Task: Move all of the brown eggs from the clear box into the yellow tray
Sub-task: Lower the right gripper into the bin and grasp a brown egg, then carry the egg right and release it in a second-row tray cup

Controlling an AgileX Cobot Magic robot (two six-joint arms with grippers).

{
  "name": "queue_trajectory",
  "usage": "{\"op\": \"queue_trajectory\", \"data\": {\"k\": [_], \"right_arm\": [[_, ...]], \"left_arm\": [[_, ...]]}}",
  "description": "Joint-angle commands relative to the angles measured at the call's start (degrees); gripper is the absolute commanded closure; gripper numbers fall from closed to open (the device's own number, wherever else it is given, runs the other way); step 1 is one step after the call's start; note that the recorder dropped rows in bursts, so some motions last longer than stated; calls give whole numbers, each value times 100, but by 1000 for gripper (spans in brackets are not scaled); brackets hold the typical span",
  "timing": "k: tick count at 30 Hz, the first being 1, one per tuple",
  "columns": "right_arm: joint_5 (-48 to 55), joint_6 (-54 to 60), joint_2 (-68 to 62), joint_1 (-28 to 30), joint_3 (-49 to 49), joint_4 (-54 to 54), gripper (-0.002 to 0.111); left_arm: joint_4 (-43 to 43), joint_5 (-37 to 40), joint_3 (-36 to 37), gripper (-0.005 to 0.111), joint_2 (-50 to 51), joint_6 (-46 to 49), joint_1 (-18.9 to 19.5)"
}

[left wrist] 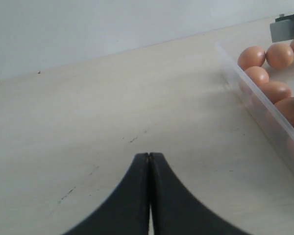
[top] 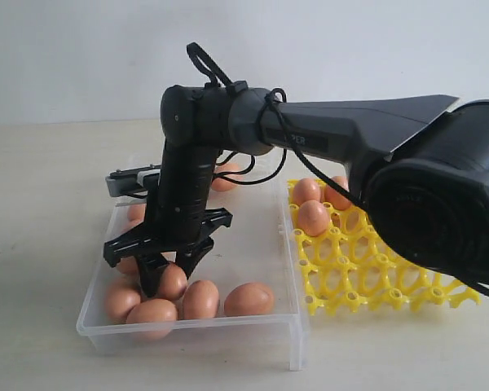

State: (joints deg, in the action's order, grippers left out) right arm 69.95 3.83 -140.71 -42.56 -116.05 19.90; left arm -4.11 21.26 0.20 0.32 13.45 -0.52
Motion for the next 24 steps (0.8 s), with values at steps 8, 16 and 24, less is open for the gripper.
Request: {"op": "queue_trajectory", "data": {"k": [8, 16, 24], "right_arm": [[-1504, 194, 1908, 298, 924, -1320, 108], [-5591, 194, 4285, 961, 4533, -1600, 108], [-8743, 204, 5292, 1867, 7600, -1600, 108]], "left_arm": [[-8, -43, -20, 107, -32, 0, -8], [-8, -43, -20, 107, -32, 0, -8], [-8, -43, -20, 107, -32, 0, -8]]}}
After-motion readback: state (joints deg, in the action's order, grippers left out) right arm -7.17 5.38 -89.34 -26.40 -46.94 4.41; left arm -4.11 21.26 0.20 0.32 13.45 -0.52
